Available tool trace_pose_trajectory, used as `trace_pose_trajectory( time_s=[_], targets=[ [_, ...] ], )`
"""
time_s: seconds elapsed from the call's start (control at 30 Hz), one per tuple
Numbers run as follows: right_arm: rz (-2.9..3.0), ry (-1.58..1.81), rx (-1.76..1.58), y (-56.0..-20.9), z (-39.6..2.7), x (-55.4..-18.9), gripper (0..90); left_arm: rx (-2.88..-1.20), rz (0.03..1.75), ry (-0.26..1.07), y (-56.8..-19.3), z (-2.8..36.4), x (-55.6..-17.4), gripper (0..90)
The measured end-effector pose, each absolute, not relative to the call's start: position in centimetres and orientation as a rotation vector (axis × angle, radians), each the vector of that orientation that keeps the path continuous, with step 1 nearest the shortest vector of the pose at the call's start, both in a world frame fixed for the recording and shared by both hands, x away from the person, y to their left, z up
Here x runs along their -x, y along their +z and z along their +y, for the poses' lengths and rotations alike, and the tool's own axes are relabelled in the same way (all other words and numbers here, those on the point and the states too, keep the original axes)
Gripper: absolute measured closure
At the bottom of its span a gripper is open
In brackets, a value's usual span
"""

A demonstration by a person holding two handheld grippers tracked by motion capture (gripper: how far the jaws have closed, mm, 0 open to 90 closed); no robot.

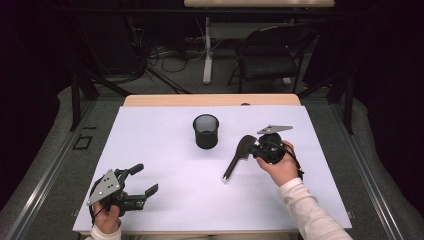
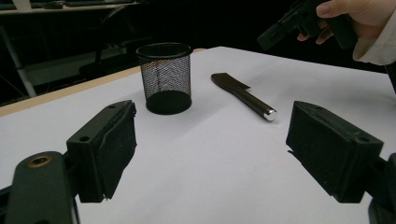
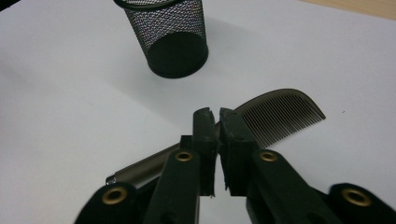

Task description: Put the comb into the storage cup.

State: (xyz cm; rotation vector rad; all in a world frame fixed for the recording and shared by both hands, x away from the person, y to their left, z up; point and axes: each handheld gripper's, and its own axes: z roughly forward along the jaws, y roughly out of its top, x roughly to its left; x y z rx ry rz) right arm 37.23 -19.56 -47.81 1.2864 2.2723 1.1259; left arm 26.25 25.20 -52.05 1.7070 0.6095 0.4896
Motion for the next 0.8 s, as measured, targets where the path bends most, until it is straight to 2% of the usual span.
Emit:
trace_pose_trajectory(
  time_s=[0.07, 0.8],
  targets=[
    [2.277, 1.122, -1.286, -47.8, -19.5, -37.3, 90.0, -1.709, 0.612, 0.49, -52.0, 25.2, -26.2, 16.0],
    [2.366, 1.063, -1.277, -47.7, -17.1, -38.2, 90.0, -1.71, 0.611, 0.49, -52.1, 25.2, -26.3, 16.1]
  ],
)
